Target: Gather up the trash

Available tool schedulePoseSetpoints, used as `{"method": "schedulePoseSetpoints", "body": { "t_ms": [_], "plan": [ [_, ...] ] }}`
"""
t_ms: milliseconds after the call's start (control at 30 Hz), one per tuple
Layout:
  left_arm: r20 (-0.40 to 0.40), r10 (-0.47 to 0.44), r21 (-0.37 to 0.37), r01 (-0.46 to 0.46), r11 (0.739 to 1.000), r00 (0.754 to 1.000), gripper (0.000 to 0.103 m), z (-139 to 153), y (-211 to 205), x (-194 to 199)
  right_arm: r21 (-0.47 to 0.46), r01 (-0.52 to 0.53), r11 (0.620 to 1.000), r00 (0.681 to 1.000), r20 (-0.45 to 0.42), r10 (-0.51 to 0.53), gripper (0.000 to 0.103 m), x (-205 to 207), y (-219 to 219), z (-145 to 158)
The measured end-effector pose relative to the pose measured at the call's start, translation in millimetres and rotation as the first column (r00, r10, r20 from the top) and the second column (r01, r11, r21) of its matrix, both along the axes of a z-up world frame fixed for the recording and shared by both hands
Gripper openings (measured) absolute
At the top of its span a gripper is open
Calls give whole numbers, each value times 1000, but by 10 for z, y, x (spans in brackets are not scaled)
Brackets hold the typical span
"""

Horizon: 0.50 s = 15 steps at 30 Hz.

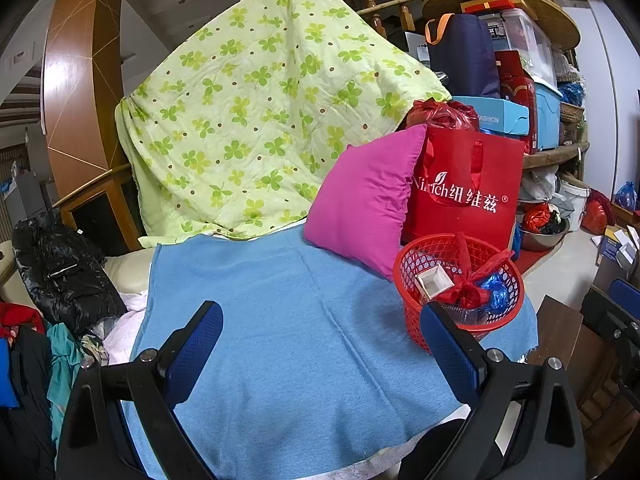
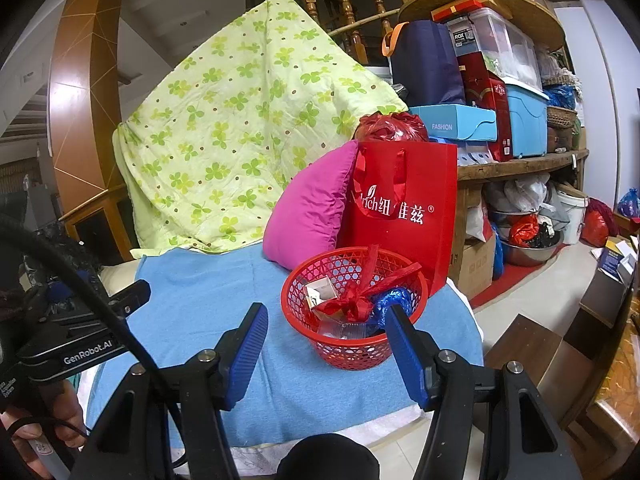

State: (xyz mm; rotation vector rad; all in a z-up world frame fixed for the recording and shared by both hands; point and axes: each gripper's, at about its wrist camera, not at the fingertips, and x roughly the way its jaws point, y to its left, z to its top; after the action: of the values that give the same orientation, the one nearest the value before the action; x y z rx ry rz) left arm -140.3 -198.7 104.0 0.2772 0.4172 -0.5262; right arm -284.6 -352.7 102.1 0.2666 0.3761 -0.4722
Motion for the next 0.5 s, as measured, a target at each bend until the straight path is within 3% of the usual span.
{"method": "schedulePoseSetpoints", "body": {
  "t_ms": [500],
  "plan": [
    [-2,1,-1,-1,1000,1000,99,-11,16,9,-5,5,1000,1000,7,-5,65,-32,25,46]
  ]
}}
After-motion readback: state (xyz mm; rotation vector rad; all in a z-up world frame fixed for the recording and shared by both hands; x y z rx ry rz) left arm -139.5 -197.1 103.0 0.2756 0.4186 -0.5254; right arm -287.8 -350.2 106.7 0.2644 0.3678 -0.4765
